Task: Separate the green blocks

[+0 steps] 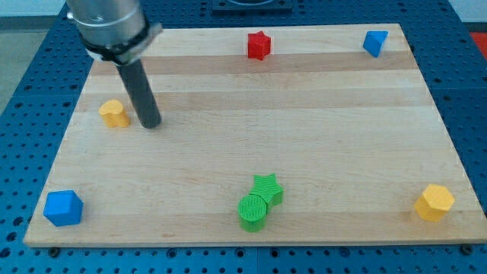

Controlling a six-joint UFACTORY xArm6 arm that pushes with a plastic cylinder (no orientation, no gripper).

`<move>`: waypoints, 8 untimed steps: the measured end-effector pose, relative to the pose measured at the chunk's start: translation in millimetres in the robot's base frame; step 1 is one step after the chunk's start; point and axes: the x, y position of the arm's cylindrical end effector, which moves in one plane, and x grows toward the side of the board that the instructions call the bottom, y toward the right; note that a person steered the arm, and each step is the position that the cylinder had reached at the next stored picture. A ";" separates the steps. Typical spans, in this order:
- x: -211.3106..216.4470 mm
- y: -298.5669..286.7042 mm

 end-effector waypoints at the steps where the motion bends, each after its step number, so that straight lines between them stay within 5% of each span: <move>1: 5.3 3.4; 2: 5.8 3.4; 5: 172.9 12.7; 8: 174.2 86.8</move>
